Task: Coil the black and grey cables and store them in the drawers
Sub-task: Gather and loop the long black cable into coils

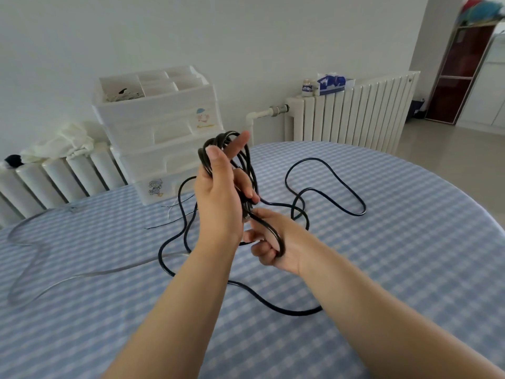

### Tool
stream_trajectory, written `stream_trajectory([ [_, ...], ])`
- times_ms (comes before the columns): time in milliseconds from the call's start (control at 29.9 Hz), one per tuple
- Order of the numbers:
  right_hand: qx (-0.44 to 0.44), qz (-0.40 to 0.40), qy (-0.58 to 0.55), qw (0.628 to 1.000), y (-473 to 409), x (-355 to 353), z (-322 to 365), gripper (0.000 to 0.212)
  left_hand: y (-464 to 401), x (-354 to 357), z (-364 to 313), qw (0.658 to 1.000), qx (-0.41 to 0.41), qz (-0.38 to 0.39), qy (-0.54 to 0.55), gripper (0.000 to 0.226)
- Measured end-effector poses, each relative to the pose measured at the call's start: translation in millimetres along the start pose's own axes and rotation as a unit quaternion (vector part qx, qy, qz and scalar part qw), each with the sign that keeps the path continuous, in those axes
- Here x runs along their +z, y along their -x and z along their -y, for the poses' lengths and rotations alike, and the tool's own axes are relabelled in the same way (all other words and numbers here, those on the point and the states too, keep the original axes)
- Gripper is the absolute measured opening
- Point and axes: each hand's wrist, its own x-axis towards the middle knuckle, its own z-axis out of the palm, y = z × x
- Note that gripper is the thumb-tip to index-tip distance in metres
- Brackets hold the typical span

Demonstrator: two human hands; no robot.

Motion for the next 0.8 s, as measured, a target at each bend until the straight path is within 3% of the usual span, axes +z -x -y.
stream_trajectory([
  [134, -0.039, 0.010, -0.025, 0.999, 5.9, 3.5, -3.4, 0.019, 3.4, 1.6, 1.7, 0.996, 0.043, -0.051, -0.054, 0.055],
  [200, -0.061, -0.004, 0.030, 0.998, 13.4, 3.1, -2.6, 0.021, 4.0, 0.3, -1.6, 0.995, 0.045, -0.073, -0.058, 0.050],
  [301, -0.157, -0.068, 0.244, 0.955, 16.9, 2.4, -13.4, 0.063, -3.9, -6.3, -3.6, 0.993, 0.039, -0.109, -0.019, 0.042],
  [368, -0.211, -0.076, 0.329, 0.917, 17.1, 4.0, -20.6, 0.081, -9.0, -9.1, -2.2, 0.992, 0.012, -0.127, 0.015, 0.040],
  [434, -0.253, -0.106, 0.431, 0.860, 14.2, 0.3, -25.2, 0.090, -10.7, -9.6, -0.9, 0.989, -0.024, -0.139, 0.036, 0.043],
  [501, -0.328, -0.171, 0.537, 0.758, 13.3, -3.3, -26.6, 0.089, -10.9, -9.6, -0.3, 0.987, -0.064, -0.139, 0.058, 0.051],
  [568, -0.438, -0.219, 0.574, 0.657, 15.9, -4.2, -23.3, 0.079, -12.8, -10.7, 0.5, 0.984, -0.100, -0.133, 0.071, 0.060],
  [601, -0.482, -0.225, 0.566, 0.630, 15.1, -5.3, -22.3, 0.072, -14.2, -11.9, 0.8, 0.983, -0.115, -0.126, 0.074, 0.062],
  [635, -0.502, -0.202, 0.534, 0.650, 15.7, -7.0, -21.3, 0.064, -16.1, -13.6, 0.8, 0.982, -0.124, -0.118, 0.075, 0.059],
  [702, -0.477, -0.114, 0.437, 0.754, 22.2, -8.7, -16.7, 0.054, -18.7, -15.8, -0.4, 0.983, -0.139, -0.092, 0.076, 0.054],
  [735, -0.464, -0.084, 0.409, 0.781, 22.8, -10.5, -16.3, 0.048, -19.8, -16.4, -1.1, 0.983, -0.146, -0.081, 0.076, 0.052],
  [802, -0.468, -0.079, 0.399, 0.784, 23.9, -12.1, -16.5, 0.032, -20.8, -17.7, -1.4, 0.986, -0.151, -0.059, 0.046, 0.046],
])
